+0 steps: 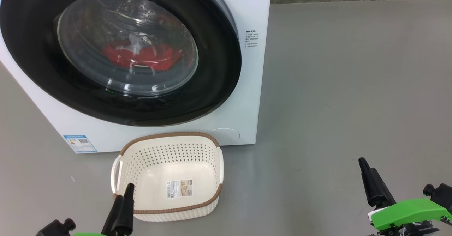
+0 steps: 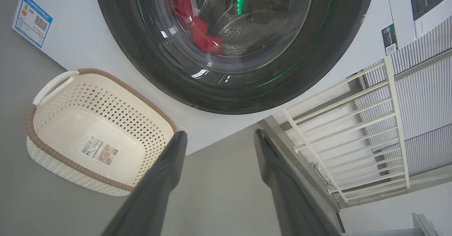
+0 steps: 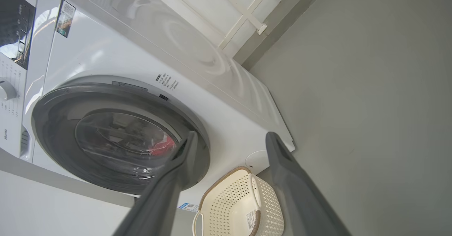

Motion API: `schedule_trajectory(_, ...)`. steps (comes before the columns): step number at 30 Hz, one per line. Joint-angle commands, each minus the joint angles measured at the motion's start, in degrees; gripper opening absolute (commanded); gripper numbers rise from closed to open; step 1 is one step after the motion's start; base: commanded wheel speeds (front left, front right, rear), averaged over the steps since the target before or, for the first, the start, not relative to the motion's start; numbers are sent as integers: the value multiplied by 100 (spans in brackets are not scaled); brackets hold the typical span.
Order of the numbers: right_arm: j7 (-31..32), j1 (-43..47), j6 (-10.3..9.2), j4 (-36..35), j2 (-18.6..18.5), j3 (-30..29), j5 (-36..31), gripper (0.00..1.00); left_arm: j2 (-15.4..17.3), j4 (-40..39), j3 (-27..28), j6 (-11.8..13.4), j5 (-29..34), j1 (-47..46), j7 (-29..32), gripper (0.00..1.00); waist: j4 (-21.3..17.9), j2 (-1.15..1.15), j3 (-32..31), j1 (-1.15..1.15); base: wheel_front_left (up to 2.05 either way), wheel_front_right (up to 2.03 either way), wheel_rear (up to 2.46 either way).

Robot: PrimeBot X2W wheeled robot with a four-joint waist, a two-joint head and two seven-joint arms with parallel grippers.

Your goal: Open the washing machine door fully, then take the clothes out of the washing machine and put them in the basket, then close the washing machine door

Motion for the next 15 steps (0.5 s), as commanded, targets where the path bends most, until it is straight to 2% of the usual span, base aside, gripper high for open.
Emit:
schedule_trajectory(1,-82,-71,42,-182,-103,64,-256,100,88,-190,45,57,268,-52,-94,100,2,0,2,-1,0,0,0)
schedule_trajectory(15,-317,-14,52,-226,-149,177,-1154,100,97,-281,35,148,1134,-18,-334,100,-2,0,36,-1,0,0,0)
